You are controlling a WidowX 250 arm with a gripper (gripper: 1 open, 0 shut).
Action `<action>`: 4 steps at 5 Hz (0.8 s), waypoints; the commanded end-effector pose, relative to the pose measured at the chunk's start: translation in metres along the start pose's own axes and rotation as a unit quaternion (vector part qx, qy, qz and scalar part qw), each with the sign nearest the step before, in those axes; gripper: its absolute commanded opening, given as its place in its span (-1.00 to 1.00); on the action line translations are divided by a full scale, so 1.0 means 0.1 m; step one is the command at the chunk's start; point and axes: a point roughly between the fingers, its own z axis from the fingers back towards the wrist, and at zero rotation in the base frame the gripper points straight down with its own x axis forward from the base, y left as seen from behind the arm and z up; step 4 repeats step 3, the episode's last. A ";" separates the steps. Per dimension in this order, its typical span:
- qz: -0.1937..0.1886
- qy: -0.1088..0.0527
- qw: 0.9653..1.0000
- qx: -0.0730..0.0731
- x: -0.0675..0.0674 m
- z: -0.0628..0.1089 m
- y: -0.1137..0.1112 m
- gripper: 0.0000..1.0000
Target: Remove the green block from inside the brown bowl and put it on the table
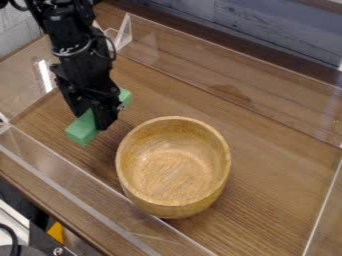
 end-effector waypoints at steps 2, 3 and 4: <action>0.000 -0.021 1.000 0.016 -0.02 -0.10 0.19 -1.00; 0.018 -0.026 0.999 0.017 0.00 -0.03 0.20 -1.00; 0.018 -0.026 0.999 0.017 0.00 -0.03 0.20 -1.00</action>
